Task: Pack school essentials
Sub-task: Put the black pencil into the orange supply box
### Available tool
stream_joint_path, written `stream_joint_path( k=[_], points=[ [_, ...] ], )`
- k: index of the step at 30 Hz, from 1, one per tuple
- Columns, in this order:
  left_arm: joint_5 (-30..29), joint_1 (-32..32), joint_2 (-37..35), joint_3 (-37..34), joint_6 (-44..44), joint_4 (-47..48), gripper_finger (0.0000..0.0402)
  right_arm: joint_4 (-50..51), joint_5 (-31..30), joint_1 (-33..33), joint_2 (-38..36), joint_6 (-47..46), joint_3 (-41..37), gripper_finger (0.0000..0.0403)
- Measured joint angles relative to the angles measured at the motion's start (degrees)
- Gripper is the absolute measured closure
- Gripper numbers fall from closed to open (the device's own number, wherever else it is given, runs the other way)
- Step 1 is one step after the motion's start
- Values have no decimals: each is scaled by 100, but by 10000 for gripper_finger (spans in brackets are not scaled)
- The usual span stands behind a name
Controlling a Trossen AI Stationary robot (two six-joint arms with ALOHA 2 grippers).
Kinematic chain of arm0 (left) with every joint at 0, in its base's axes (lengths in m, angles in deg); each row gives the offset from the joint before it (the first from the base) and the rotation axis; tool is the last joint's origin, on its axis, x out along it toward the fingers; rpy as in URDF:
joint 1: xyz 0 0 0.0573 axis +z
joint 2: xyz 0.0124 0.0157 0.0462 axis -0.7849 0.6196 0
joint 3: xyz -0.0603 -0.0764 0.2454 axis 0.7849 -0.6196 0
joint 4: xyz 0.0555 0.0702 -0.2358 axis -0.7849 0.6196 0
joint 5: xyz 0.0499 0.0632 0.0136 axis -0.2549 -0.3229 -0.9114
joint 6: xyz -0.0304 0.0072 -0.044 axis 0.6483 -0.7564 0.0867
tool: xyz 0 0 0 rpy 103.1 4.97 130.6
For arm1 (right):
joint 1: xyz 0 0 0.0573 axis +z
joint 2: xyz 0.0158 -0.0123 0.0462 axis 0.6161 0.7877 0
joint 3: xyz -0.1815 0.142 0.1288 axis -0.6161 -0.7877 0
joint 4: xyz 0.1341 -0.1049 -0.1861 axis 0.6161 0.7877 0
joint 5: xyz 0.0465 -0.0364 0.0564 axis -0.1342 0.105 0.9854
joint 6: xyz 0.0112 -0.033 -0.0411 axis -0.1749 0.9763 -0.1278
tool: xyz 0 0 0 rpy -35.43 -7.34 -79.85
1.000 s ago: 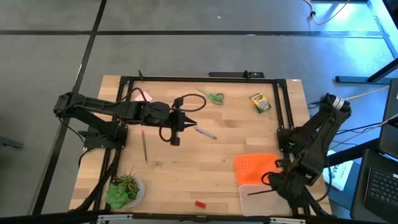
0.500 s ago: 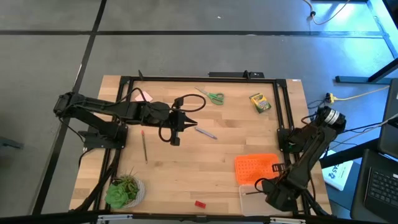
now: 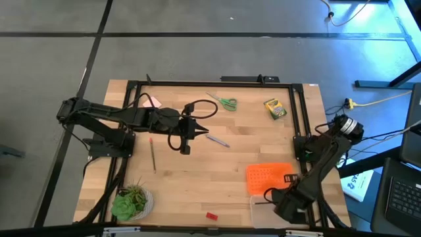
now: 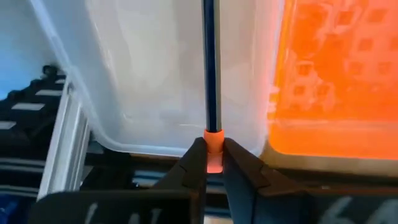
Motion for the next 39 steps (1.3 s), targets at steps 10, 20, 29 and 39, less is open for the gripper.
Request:
stream_joint_path(
  k=[10, 20, 29, 39],
  points=[
    [2, -152, -2, 0, -11, 73, 388, 37, 36, -419, 171, 323, -2, 361],
    [0, -190, -2, 0, -11, 95, 388, -23, -486, -756, 169, 337, -2, 361],
    [2, -188, -2, 0, -31, 205, 388, -484, -613, -750, 169, 337, -2, 361],
    [131, -190, -2, -2, -30, 291, 388, -723, -611, -750, 266, 306, -2, 361]
  ],
)
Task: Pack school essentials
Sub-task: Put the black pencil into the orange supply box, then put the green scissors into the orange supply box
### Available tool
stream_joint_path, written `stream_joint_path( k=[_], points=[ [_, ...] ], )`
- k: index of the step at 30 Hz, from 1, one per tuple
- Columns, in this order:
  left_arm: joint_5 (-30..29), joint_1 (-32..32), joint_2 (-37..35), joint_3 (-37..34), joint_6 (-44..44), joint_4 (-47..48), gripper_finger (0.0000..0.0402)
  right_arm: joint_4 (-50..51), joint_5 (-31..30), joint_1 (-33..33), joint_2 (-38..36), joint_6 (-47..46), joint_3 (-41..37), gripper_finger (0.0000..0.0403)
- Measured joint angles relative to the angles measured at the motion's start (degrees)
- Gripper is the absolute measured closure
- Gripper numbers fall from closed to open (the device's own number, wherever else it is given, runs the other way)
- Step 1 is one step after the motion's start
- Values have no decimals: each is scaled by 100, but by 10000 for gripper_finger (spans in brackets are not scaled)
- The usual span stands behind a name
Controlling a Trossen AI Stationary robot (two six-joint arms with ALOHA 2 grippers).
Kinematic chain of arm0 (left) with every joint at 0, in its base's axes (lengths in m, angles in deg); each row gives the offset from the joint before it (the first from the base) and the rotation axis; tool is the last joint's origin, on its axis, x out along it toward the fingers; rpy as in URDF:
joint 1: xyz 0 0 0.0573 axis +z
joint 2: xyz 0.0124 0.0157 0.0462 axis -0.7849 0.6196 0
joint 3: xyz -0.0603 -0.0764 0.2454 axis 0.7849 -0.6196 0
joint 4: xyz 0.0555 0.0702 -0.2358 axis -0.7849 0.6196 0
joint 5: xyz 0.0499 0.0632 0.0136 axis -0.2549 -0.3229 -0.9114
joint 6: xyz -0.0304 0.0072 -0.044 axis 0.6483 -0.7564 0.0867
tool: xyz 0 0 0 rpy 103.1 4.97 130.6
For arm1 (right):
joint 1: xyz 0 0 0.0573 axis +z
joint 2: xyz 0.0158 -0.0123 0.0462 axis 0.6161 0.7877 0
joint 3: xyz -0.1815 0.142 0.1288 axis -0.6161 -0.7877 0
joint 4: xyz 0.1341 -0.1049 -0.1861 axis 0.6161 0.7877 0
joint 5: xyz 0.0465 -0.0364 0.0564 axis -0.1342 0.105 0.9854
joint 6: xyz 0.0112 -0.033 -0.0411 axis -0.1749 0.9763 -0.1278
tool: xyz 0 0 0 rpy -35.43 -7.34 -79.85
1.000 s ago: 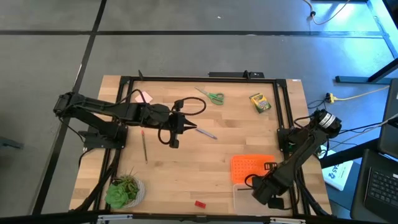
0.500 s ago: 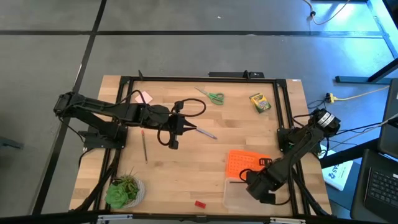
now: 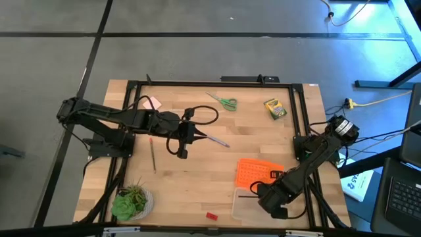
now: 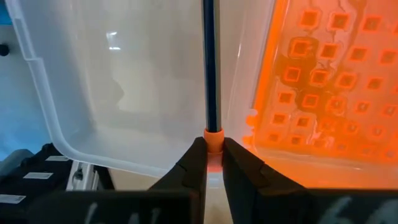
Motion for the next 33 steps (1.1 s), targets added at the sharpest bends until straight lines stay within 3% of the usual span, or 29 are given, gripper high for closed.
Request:
stream_joint_path(
  k=[9, 22, 33],
  points=[
    [0, 0, 0, -2, 28, 66, 388, -24, -2, -17, 0, -2, 0, 356],
    [-2, 0, 0, -2, 34, 62, 388, -31, -44, -17, -1, 0, 0, 296],
    [-2, 9, 0, -2, 34, 60, 388, 507, -46, -213, -269, -167, 0, 293]
  ],
)
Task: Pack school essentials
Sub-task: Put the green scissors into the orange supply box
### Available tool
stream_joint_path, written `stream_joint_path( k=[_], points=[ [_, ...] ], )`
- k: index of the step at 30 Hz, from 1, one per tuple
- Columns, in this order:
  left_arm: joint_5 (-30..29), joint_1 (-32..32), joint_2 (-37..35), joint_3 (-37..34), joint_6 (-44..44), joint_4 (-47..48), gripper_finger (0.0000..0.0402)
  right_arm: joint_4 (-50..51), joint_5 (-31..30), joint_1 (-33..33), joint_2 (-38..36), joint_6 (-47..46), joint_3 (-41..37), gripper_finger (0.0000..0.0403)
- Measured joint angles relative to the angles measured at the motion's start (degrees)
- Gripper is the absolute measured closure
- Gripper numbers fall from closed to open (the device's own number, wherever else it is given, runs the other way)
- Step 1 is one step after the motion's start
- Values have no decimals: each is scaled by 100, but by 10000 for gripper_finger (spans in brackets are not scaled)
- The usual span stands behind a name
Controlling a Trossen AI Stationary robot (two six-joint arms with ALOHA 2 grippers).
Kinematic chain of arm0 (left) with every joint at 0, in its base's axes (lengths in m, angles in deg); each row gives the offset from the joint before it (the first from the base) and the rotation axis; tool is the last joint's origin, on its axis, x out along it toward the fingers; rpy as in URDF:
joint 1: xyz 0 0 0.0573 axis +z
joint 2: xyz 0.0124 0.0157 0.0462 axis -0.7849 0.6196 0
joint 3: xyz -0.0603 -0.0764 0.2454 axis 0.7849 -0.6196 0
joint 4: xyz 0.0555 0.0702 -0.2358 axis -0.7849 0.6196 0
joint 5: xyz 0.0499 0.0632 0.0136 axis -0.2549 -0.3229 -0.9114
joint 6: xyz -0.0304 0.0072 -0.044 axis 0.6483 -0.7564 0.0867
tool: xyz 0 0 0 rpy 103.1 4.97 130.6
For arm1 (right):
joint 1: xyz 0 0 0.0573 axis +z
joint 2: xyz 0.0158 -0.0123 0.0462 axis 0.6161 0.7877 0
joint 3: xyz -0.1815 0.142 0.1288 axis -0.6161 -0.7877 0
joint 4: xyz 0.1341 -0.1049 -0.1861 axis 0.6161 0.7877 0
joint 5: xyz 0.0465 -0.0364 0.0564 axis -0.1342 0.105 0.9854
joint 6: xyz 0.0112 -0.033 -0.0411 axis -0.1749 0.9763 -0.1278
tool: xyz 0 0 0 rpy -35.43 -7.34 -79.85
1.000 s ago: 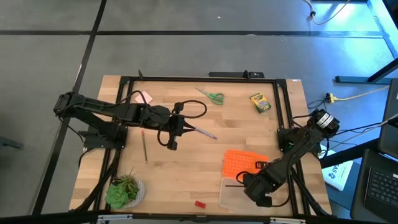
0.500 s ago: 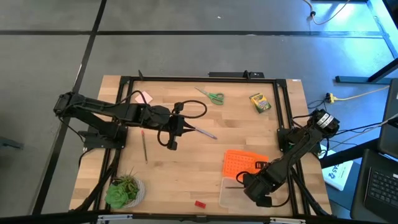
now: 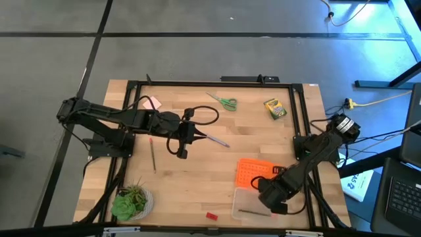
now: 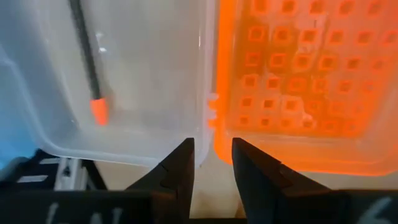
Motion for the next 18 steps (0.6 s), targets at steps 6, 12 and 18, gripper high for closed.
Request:
stream_joint_path(
  k=[6, 12, 18],
  points=[
    [0, 0, 0, 0, -35, 37, 388, 4, -318, -278, -715, -155, 0, 293],
    [0, 104, -41, 0, -31, 54, 388, 43, -1037, -733, -1689, -280, 0, 293],
    [-4, 312, -248, 0, -26, 46, 388, 0, -1897, -1273, -2385, 540, 2, 293]
  ],
)
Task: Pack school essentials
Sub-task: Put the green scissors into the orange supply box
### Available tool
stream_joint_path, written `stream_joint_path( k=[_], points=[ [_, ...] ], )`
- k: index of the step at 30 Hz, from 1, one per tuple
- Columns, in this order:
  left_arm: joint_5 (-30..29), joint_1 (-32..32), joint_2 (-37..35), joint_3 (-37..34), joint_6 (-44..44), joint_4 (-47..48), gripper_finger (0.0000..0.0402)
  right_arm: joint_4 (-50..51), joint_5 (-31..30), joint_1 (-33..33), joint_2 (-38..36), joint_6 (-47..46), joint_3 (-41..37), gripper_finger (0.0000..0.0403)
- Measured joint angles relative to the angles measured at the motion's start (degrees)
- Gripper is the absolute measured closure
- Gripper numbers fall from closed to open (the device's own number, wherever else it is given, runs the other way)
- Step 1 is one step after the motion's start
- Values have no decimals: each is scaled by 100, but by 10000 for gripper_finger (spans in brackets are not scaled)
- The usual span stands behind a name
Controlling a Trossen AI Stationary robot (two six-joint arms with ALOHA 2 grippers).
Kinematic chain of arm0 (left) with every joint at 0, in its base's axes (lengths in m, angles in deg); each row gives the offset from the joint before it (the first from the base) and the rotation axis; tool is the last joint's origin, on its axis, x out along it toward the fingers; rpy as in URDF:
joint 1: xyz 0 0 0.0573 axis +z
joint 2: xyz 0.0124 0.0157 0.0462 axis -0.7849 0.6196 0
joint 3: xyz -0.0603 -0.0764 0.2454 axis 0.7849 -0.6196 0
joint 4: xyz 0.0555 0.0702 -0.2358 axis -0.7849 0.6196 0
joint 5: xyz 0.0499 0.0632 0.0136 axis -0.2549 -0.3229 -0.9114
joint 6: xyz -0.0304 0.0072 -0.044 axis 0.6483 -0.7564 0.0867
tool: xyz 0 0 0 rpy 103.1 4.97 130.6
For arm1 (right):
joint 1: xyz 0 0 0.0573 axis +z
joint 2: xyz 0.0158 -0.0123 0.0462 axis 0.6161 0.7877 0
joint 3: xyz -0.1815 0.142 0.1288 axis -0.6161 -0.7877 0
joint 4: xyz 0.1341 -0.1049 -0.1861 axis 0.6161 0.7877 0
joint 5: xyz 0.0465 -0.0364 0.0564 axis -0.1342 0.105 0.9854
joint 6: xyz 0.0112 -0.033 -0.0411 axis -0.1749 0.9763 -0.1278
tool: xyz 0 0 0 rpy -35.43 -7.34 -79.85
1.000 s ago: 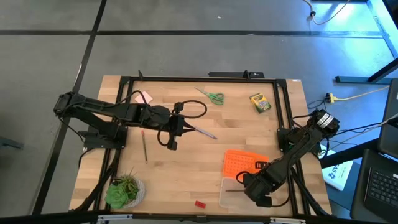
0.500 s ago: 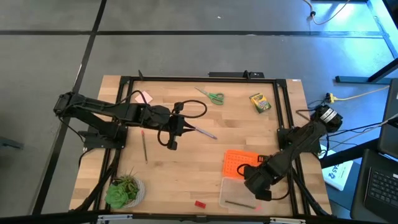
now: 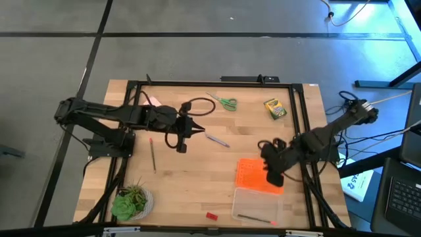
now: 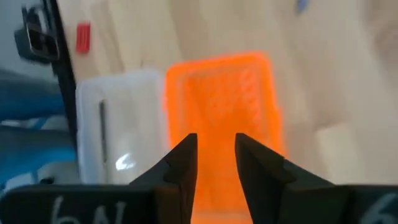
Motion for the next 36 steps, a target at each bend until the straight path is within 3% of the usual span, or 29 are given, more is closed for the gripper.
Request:
stream_joint_path(
  k=[8, 15, 21, 25, 36],
  points=[
    [-51, 214, -144, 0, 26, -48, 388, -371, -841, -1104, -165, 1281, 1, 292],
    [-182, 415, -164, 454, -157, 619, 388, -525, -827, -2092, -181, 1987, 289, 292],
    [-480, 737, -131, 1278, 91, 2039, 388, -846, -380, -2912, -109, 3185, 748, 292],
    [-484, 945, -132, 1464, 588, 2780, 388, -897, 18, -3447, 185, 3561, 908, 292],
    [-229, 1254, -130, 1467, 1534, 3345, 388, -1168, 1017, -4587, 1574, 4338, 909, 292]
  ],
)
